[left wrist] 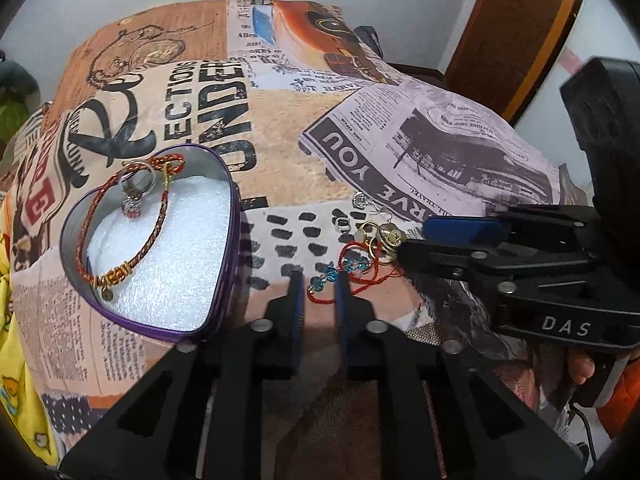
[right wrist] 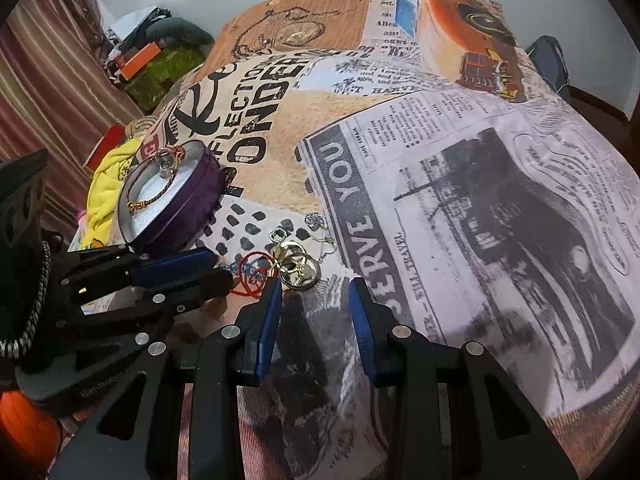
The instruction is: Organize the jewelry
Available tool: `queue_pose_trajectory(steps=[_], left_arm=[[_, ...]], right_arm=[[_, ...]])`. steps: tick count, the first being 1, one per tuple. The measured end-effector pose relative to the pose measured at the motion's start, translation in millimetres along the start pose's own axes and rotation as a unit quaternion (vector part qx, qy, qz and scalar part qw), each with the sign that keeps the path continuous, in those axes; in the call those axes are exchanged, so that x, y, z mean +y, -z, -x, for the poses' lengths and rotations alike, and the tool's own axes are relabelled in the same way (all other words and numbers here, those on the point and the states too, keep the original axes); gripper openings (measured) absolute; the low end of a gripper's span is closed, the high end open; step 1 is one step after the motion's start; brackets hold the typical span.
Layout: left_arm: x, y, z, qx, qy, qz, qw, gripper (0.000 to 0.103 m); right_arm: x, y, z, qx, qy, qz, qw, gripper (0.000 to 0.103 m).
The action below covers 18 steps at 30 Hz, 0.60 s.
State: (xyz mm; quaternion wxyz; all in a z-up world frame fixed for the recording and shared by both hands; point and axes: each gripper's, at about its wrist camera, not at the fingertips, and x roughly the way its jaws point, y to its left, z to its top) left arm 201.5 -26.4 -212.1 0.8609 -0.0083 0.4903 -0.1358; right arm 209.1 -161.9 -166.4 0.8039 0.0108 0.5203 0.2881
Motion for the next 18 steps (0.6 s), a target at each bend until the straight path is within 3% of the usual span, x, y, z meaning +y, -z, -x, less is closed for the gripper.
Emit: queue_pose_trajectory(steps=[7,9,18], left_arm=[[1.9,2.0,2.8,-0.006,0.008,0.0,1.0,0.004],[3.4,3.6,7.1,-0.01,0.007,0.005,0.9999,0.004],[5.3,1.8,40.4,-0.05,0.006,0.01,0.9987,0.001]], right_arm=[[7.3,-4.0,-6.5,-0.006,0.01,0.019,1.0,0.03],[10.3,-3.3,-7.1,-0.009,0.014,0.026,1.0,0.02],[12.6,-1.8,4.5,-0.03,0.02,0.025,0.999,0.02]])
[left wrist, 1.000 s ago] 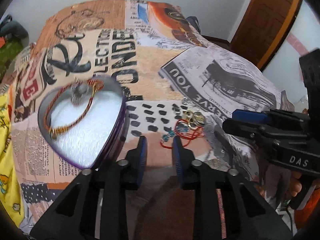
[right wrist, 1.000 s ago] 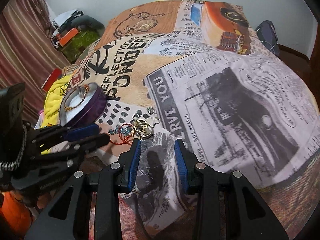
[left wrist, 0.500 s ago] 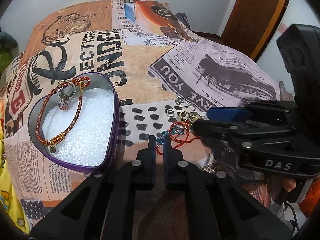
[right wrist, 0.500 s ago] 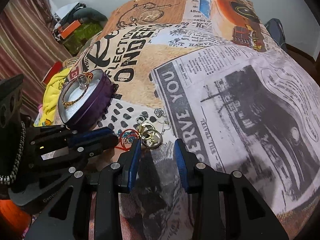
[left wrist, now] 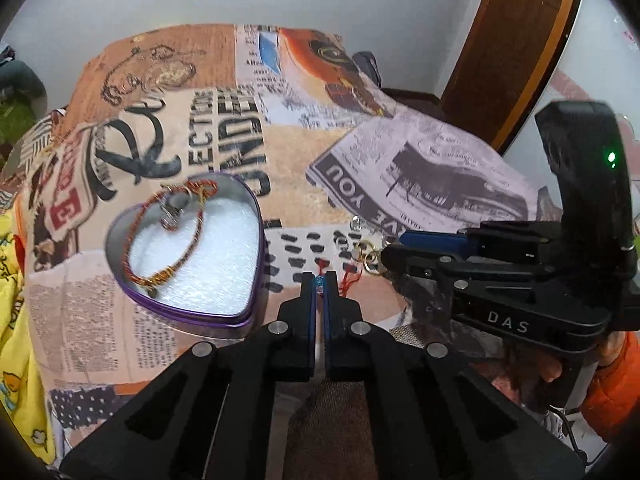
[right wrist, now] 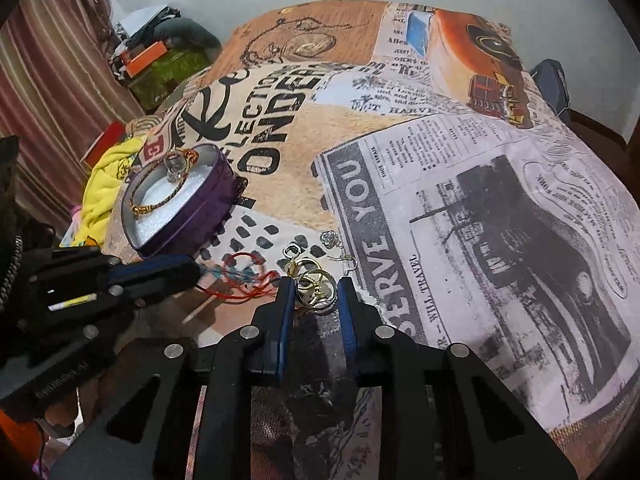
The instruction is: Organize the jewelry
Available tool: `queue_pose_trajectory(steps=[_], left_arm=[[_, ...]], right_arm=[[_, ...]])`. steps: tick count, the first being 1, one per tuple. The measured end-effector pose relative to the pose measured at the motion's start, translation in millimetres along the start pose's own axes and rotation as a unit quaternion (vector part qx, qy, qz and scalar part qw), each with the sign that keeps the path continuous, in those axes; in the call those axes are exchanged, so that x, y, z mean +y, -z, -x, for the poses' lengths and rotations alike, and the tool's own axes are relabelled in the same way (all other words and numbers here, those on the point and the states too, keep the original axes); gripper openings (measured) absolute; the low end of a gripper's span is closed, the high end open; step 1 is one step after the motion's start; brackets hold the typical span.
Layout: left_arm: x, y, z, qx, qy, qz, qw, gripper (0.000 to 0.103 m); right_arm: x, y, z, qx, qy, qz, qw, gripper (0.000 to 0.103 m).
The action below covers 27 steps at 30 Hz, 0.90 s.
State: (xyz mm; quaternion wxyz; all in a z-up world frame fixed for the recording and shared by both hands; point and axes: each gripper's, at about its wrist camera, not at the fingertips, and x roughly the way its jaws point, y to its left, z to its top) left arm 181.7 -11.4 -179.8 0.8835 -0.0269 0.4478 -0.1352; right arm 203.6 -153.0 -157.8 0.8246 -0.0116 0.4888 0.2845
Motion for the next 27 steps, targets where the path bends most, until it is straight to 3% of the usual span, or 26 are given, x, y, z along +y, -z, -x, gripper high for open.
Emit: queue_pose_trajectory(steps=[15,27], left_arm=[[-6.4,-15.4,56.2,-0.07,-0.013,-0.009,0.9974,0.001],[9.8,-23.0,91.8,-0.119,-0.042,0.005,0.992,0.001]], right_arm=[[11.7,-8.7,43.7,-0.055,0.01,0.003,0.998,0.02],[35.7,-25.1,60.4,-0.093,-0.008,0.013,0.996,0.02]])
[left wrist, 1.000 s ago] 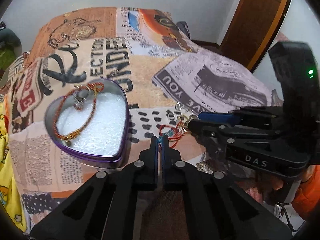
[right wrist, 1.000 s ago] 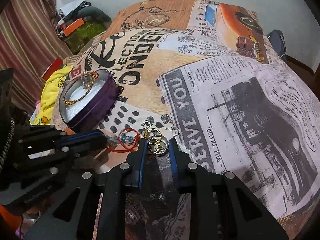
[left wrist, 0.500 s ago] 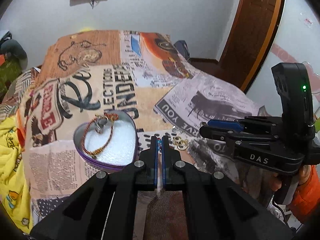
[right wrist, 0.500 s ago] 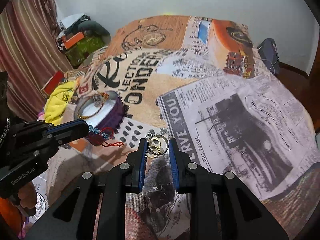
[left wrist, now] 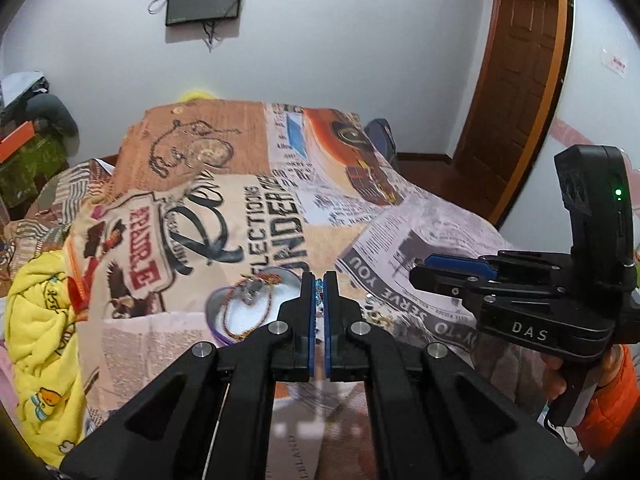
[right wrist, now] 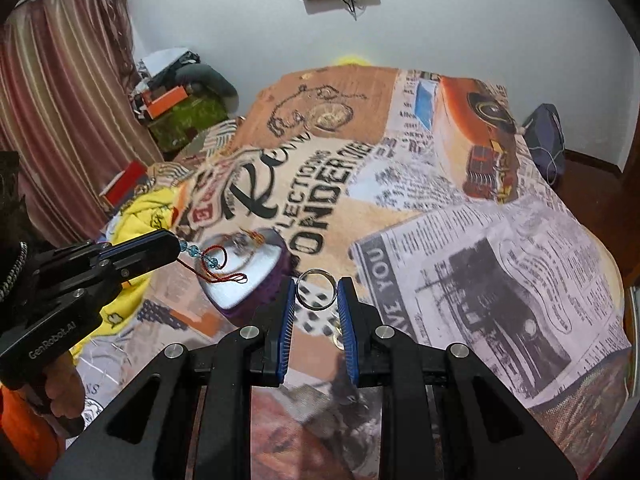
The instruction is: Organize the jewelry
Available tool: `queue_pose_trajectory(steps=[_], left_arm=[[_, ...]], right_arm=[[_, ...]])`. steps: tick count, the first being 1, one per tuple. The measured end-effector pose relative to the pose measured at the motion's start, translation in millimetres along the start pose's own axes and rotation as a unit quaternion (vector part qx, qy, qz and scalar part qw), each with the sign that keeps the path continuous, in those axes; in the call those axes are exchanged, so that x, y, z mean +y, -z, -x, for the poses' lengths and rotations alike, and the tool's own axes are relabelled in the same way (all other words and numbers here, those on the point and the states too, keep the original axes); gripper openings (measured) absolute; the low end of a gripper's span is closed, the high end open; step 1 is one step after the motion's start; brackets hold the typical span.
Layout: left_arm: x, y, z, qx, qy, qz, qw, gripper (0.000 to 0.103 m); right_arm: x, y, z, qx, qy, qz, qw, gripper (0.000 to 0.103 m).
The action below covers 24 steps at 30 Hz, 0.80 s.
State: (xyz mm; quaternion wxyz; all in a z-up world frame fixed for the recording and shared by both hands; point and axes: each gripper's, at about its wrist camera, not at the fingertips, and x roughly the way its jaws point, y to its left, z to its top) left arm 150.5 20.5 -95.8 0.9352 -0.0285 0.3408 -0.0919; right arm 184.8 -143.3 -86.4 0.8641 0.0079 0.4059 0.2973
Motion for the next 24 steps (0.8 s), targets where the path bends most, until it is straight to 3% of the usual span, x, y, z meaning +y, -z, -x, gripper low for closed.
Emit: queue_pose_trajectory(steps=[12,24], left_arm=[[33.2,-7.1,11.3,-0.028,-0.02,0.016,0.9993,0.001],[53.8,9.3,-25.0,0.008,0.006,0.03,0.9995,0.001]], right_arm=[[29.0,-19.3,-12.7,-0.016,-0.024,0.013,1.0,0.02],[48.4,-14.8,-50.0,0.024,-0.031,0.026,0.999,0.02]])
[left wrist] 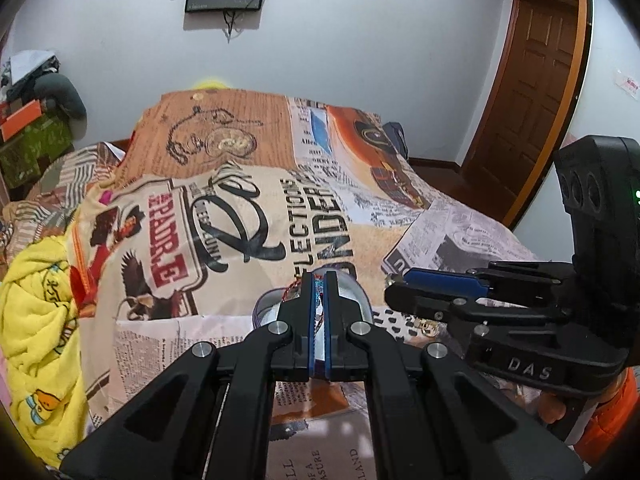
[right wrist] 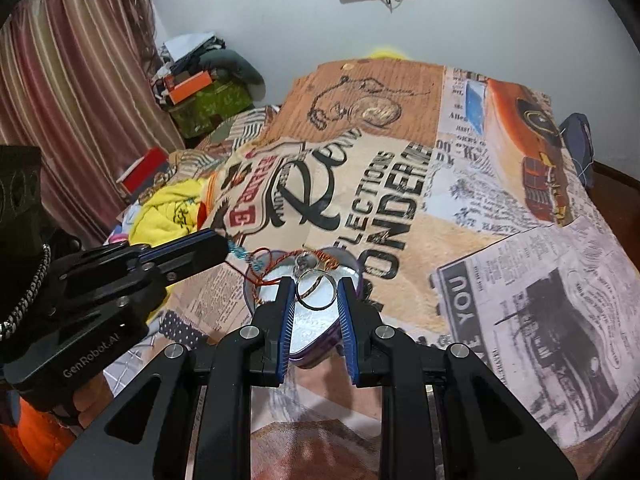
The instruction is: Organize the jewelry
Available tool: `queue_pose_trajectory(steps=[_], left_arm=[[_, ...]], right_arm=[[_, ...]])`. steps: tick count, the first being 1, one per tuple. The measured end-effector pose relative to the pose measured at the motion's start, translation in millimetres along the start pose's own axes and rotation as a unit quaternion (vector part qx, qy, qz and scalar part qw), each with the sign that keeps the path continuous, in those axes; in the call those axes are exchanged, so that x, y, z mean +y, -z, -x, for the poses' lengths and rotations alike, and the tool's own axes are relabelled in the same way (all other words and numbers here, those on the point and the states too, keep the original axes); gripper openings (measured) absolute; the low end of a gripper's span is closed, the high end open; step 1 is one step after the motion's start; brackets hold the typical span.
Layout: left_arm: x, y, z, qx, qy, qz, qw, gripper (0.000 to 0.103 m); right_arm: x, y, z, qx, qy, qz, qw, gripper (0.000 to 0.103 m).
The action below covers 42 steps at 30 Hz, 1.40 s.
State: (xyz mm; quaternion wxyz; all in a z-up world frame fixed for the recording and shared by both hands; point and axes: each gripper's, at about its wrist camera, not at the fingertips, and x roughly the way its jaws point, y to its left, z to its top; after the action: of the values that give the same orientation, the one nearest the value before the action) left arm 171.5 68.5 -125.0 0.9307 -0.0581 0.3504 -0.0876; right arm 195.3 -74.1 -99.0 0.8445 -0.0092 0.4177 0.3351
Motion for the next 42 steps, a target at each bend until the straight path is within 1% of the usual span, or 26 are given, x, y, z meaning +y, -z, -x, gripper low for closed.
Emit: queue_pose_trajectory(steps=[10,16,21,24,26,28,31,33,34,38,42], left_arm=[[13.5,7.9,-25.4,0.034,0.012,0.013,0.9993,0.001],[13.5,10.9,-28.7,0.042,-0.006,0.003,0.9991,0.002],[17.9,12.9,-23.2,0.039,-0.028,0.001,0.9989,0.01],[24.6,14.3,-18.6,0.036,-0.041,0.007,0.9985,0.018],[29.7,14.9,-15.5,0.033,-0.05,0.012,0.9981,0.031],[34.0,16.0,-12.2,0.03,-0.059,0.016,0.9977,0.036],[39.6,18.3,-8.4,0.033,-0.068,0.022,0.9969,0.037],[42.2,19.8,-6.5,0.035,-0.074,0.025,0.9963,0.04],[42.5,20.7,-5.9,0.035,-0.078,0.025,0.996,0.042],[42.8,23.7,-1.6,0.037,-0.089,0.023,0.995,0.043],[39.3,24.8,4.4,0.038,-0.093,0.02,0.9948,0.043]], right_arm=[[3.9,5.1,-23.3,0.033,-0.002,0.006,0.999,0.02],[5.0,6.7,-30.8,0.041,-0.002,0.008,0.999,0.02],[7.1,7.6,-35.0,0.044,-0.002,0.012,0.999,0.02],[9.9,8.2,-36.9,0.044,0.001,0.018,0.999,0.02],[11.5,9.1,-37.3,0.043,0.004,0.025,0.999,0.02],[14.3,10.1,-36.9,0.041,0.007,0.032,0.999,0.02],[16.5,10.2,-38.7,0.047,0.009,0.036,0.998,0.02],[16.8,10.5,-39.8,0.052,0.012,0.034,0.998,0.02],[16.1,10.3,-40.1,0.054,0.014,0.032,0.998,0.022],[14.0,10.3,-36.5,0.053,0.018,0.025,0.998,0.031],[11.9,9.3,-26.3,0.045,0.023,0.023,0.998,0.032]])
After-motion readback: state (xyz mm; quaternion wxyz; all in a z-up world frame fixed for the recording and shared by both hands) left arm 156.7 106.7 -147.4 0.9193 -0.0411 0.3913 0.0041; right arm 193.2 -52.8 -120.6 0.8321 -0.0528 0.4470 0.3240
